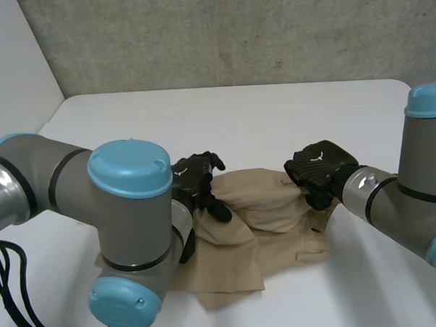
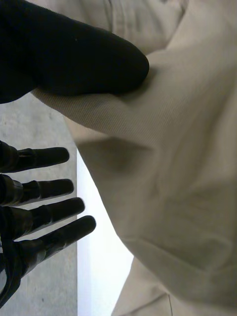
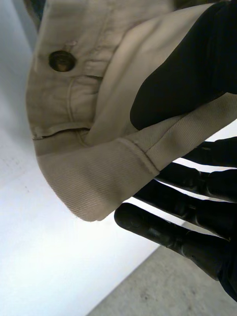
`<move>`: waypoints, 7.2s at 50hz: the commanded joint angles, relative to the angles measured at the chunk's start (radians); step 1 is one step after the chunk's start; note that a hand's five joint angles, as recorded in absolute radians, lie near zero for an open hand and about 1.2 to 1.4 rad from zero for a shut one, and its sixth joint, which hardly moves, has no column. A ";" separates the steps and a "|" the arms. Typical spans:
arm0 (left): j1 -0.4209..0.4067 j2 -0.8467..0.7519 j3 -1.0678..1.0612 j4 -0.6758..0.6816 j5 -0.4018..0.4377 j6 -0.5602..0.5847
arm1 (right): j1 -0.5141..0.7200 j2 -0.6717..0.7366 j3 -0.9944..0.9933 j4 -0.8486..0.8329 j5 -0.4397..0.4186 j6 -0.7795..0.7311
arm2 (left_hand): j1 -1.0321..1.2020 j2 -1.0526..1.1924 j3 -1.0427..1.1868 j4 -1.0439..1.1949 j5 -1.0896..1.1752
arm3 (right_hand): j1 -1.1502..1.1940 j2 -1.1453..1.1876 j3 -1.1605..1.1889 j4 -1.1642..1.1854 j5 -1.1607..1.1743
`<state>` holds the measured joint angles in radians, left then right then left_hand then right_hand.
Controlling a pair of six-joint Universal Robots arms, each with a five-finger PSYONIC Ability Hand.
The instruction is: Fold the shorts.
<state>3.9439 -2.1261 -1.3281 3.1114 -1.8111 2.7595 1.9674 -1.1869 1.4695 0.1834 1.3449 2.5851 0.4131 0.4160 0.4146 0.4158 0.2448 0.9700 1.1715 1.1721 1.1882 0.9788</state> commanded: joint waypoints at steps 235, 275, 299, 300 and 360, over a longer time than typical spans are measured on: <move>0.325 0.135 0.333 0.838 0.168 0.775 | -0.015 0.089 -0.689 -0.651 0.163 0.098 | 0.983 0.980 0.982 0.980 0.977 | 0.426 0.225 0.224 0.208 0.243; 0.258 0.345 -0.516 0.262 0.072 0.850 | -0.025 0.020 0.129 -0.052 0.007 -0.123 | 0.983 0.980 0.982 0.980 0.977 | 0.426 0.225 0.224 0.208 0.243; 0.119 0.430 -0.525 0.013 0.070 0.856 | -0.078 -0.189 0.367 0.093 0.003 -0.365 | -0.235 -0.238 -0.236 -0.238 -0.241 | 0.426 0.225 0.224 0.208 0.243; 0.133 0.426 -0.508 0.025 0.073 0.858 | -0.081 -0.189 0.376 0.079 0.003 -0.365 | -0.226 -0.229 -0.228 -0.229 -0.232 | 0.426 0.225 0.224 0.208 0.243; 0.336 -0.569 0.687 -0.111 0.743 1.099 | -0.085 -0.161 0.494 -0.139 -0.007 -0.263 | 0.393 0.390 0.392 0.390 0.387 | 0.426 0.225 0.224 0.208 0.243</move>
<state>4.2803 -2.6797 -0.6791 3.0473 -1.0592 3.8341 1.8834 -1.3484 1.9609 0.0514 1.3435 2.3227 0.6150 0.6000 0.5990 0.6028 0.4280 0.9569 1.1830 1.1845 1.1886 0.9863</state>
